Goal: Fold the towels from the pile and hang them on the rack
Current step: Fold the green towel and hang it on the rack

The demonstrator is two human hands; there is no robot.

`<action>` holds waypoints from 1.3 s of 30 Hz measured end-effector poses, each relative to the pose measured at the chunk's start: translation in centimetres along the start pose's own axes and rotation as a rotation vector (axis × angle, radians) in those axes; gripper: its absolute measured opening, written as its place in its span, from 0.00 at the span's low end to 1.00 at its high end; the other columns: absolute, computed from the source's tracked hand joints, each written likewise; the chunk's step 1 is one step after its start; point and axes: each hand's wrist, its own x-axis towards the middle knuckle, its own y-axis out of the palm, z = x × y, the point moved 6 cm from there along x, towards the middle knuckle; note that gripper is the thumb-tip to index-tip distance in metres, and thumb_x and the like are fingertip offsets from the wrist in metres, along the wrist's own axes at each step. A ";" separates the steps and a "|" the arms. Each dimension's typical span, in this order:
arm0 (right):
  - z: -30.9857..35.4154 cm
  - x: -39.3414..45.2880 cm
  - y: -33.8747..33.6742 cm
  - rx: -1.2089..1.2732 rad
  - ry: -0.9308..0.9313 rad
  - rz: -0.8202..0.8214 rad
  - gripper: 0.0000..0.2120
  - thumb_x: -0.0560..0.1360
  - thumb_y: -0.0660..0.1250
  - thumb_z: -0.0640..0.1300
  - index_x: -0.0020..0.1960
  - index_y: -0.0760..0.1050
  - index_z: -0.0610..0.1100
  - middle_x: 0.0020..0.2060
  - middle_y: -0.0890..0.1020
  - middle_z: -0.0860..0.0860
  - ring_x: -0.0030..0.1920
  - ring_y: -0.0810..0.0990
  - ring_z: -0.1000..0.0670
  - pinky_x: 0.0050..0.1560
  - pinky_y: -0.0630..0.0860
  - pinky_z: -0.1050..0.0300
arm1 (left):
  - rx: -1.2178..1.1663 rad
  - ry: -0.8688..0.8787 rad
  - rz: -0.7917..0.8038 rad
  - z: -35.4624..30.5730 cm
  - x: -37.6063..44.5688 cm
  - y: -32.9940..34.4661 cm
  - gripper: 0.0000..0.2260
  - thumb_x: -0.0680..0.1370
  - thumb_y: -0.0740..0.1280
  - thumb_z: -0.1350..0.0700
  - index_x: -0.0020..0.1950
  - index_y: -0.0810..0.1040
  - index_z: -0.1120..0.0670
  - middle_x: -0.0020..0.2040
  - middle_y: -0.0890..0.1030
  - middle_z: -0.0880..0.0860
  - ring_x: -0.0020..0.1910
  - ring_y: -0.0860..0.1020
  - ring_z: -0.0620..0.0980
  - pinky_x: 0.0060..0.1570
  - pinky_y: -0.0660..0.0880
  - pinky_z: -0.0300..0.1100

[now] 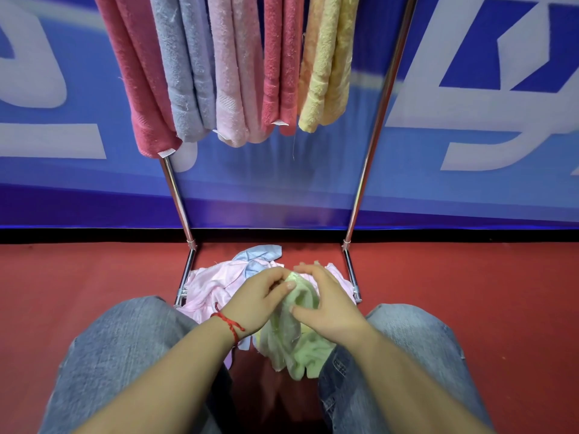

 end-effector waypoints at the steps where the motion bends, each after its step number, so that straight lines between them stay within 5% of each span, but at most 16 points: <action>1: -0.4 0.1 0.3 -0.039 0.011 0.019 0.22 0.70 0.70 0.46 0.63 0.70 0.51 0.62 0.71 0.57 0.69 0.60 0.60 0.70 0.58 0.59 | 0.019 0.014 0.015 -0.2 -0.2 0.1 0.10 0.74 0.59 0.49 0.45 0.77 0.52 0.43 0.80 0.55 0.41 0.75 0.42 0.49 0.72 0.40; 5: -0.9 0.4 0.5 -0.147 0.077 0.039 0.09 0.73 0.65 0.45 0.51 0.76 0.44 0.47 0.80 0.49 0.51 0.76 0.50 0.54 0.72 0.53 | 0.078 0.050 -0.029 -0.5 -0.5 -0.4 0.07 0.75 0.58 0.49 0.42 0.75 0.48 0.38 0.77 0.46 0.38 0.73 0.38 0.45 0.70 0.34; 10: -0.8 0.2 0.1 -0.187 0.104 0.000 0.06 0.73 0.61 0.39 0.48 0.75 0.41 0.38 0.79 0.49 0.42 0.76 0.48 0.42 0.69 0.56 | 0.043 0.084 -0.187 -1.0 -0.8 -2.4 0.07 0.77 0.58 0.52 0.42 0.74 0.45 0.38 0.77 0.45 0.39 0.73 0.36 0.44 0.68 0.28; 13: -1.3 0.5 -0.2 -0.124 0.120 -0.049 0.08 0.75 0.59 0.37 0.50 0.76 0.44 0.32 0.73 0.57 0.35 0.72 0.57 0.34 0.65 0.68 | -0.017 0.047 -0.261 -0.5 -1.0 -3.6 0.07 0.80 0.60 0.55 0.44 0.76 0.50 0.42 0.79 0.50 0.42 0.74 0.41 0.47 0.70 0.30; 16: -1.2 0.4 -0.9 -0.067 0.095 -0.146 0.10 0.76 0.60 0.38 0.53 0.78 0.45 0.40 0.78 0.57 0.42 0.74 0.58 0.41 0.65 0.70 | -0.086 0.010 -0.371 0.0 -1.0 -4.8 0.08 0.78 0.59 0.53 0.45 0.76 0.53 0.42 0.79 0.51 0.43 0.75 0.44 0.49 0.70 0.35; 18: -1.4 0.4 -1.3 -0.032 0.098 -0.203 0.10 0.76 0.61 0.39 0.52 0.79 0.47 0.44 0.80 0.55 0.48 0.72 0.58 0.49 0.66 0.65 | -0.035 -0.005 -0.450 0.1 -1.2 -5.7 0.07 0.80 0.59 0.57 0.46 0.75 0.53 0.42 0.77 0.47 0.43 0.74 0.41 0.46 0.68 0.27; 22: -2.0 0.4 -2.5 0.012 0.195 -0.321 0.07 0.71 0.60 0.57 0.46 0.76 0.62 0.38 0.80 0.58 0.43 0.78 0.52 0.48 0.76 0.51 | 0.000 -0.046 -0.584 -0.1 -1.8 -7.4 0.07 0.80 0.58 0.60 0.49 0.76 0.57 0.42 0.77 0.46 0.43 0.73 0.38 0.42 0.65 0.21; 27: 2.0 0.9 -5.5 0.192 0.028 -0.389 0.07 0.75 0.65 0.38 0.46 0.77 0.49 0.41 0.83 0.49 0.46 0.81 0.48 0.49 0.74 0.54 | 0.054 -0.060 -0.629 -1.6 -1.3 -9.4 0.07 0.80 0.59 0.59 0.49 0.76 0.57 0.41 0.77 0.52 0.41 0.73 0.49 0.41 0.67 0.27; 30: 5.0 1.6 -8.0 0.081 -0.052 -0.441 0.05 0.75 0.66 0.41 0.46 0.79 0.50 0.35 0.79 0.54 0.39 0.76 0.52 0.42 0.70 0.58 | 0.070 -0.066 -0.669 -3.5 -1.0 -11.0 0.08 0.80 0.59 0.58 0.49 0.77 0.56 0.41 0.77 0.50 0.43 0.74 0.51 0.43 0.68 0.41; 34: 10.3 1.9 -12.2 0.119 -0.122 -0.506 0.03 0.76 0.66 0.43 0.43 0.77 0.48 0.32 0.77 0.57 0.32 0.76 0.58 0.39 0.73 0.61 | 0.156 -0.006 -0.748 -8.3 -0.7 -13.6 0.09 0.80 0.59 0.56 0.52 0.78 0.54 0.44 0.79 0.49 0.46 0.75 0.49 0.47 0.67 0.40; 39: 17.2 -1.1 -16.5 0.255 -0.357 -0.666 0.09 0.76 0.65 0.39 0.42 0.76 0.52 0.38 0.82 0.56 0.39 0.80 0.59 0.42 0.75 0.66 | 0.024 0.244 -0.826 -17.2 -1.9 -16.0 0.08 0.80 0.58 0.59 0.45 0.74 0.50 0.37 0.78 0.46 0.39 0.77 0.46 0.43 0.73 0.37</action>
